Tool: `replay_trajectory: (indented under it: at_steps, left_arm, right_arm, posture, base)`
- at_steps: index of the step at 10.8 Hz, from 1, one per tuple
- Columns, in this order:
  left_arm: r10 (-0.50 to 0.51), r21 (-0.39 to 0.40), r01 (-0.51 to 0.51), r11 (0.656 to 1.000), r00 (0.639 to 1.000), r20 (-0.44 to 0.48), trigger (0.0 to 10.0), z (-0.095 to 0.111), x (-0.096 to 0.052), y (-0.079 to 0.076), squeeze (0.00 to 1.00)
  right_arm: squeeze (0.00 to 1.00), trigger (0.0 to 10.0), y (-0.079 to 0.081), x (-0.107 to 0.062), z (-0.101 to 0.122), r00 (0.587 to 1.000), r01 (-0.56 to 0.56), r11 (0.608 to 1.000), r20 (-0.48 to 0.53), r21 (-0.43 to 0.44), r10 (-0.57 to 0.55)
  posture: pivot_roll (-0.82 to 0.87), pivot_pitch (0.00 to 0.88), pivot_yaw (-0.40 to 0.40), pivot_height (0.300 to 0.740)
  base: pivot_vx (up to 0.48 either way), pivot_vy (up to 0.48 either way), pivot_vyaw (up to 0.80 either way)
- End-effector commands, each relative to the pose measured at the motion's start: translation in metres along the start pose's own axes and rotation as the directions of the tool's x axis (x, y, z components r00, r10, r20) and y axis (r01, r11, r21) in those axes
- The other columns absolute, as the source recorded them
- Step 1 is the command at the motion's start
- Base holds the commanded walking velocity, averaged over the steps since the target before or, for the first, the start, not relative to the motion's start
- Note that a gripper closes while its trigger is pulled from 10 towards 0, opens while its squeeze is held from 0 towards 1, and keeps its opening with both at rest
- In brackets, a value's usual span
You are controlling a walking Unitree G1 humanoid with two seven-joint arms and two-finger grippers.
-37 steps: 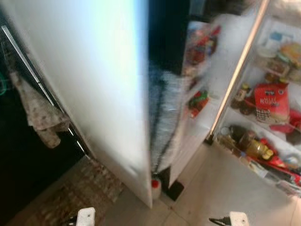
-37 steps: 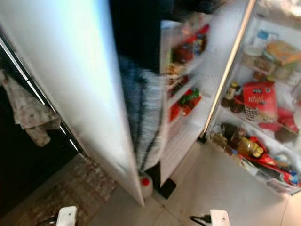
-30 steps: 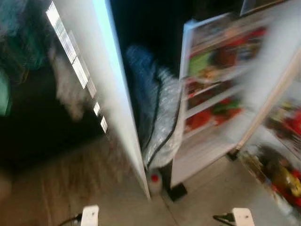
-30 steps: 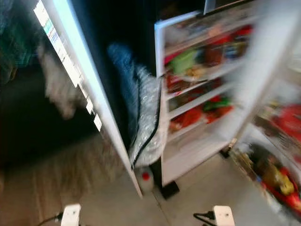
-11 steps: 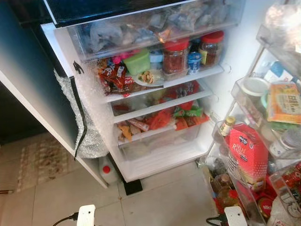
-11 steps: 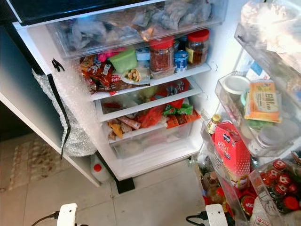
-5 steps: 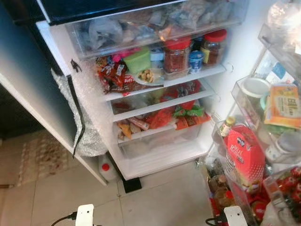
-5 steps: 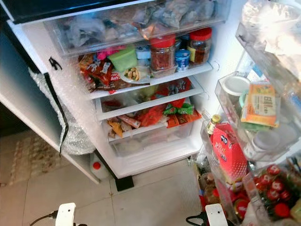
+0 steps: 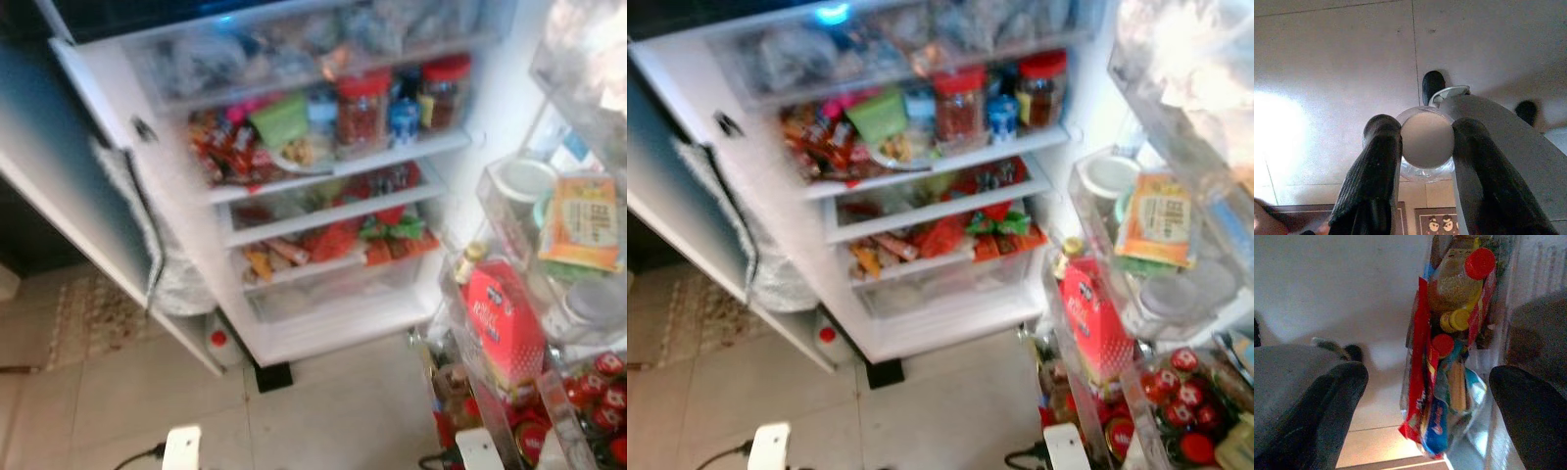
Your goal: Restocking fridge
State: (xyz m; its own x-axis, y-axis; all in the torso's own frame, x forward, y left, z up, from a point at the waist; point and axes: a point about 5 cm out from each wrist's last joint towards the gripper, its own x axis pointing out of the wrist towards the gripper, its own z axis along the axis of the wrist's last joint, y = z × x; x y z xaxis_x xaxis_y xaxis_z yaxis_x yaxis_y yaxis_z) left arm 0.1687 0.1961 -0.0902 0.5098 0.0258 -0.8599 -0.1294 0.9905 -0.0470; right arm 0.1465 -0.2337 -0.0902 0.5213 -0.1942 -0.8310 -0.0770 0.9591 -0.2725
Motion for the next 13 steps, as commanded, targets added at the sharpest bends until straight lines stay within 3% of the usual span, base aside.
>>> replay_trajectory:
  at_steps: [1, 5, 8, 12, 13]
  left_arm:
    - [-0.008, 0.001, 0.008, 1.000, 1.000, -0.015, 10.0, -0.005, 0.000, -0.002, 0.00]
    - [-0.010, 0.001, 0.011, 1.000, 1.000, -0.011, 10.0, -0.005, 0.000, -0.002, 0.00]
    - [-0.011, -0.001, 0.011, 1.000, 1.000, 0.014, 10.0, -0.002, 0.000, -0.002, 0.00]
    - [-0.021, -0.005, 0.023, 1.000, 0.970, 0.241, 10.0, 0.018, -0.003, -0.004, 0.00]
    - [-0.055, 0.071, 0.029, 0.997, 0.919, 0.391, 10.0, 0.060, -0.004, -0.012, 0.00]
  right_arm:
    - [0.00, 10.0, -0.012, -0.001, -0.006, 0.999, 0.040, 0.999, -0.018, 0.009, -0.040]
    - [0.00, 10.0, -0.010, -0.001, -0.005, 1.000, 0.013, 1.000, -0.014, 0.007, -0.013]
    - [0.00, 10.0, -0.008, -0.001, -0.004, 0.999, -0.040, 0.999, -0.014, 0.031, 0.040]
    - [0.00, 10.0, -0.003, -0.001, -0.004, 0.990, -0.137, 0.989, -0.020, 0.058, 0.139]
    - [0.00, 10.0, -0.002, -0.001, -0.003, 0.988, -0.149, 0.987, -0.021, 0.064, 0.151]
  posture:
    - [-0.15, 0.114, 0.082, 0.740]
    - [-0.15, 0.111, 0.083, 0.740]
    - [-0.15, 0.112, 0.083, 0.740]
    - [-0.15, 0.105, 0.090, 0.740]
    - [-0.15, 0.099, 0.094, 0.740]
  base:
    - [0.000, -0.259, 0.00]
    - [0.000, -0.257, 0.00]
    - [0.000, 0.000, 0.00]
    - [0.000, 0.000, 0.00]
    - [0.000, 0.000, 0.00]
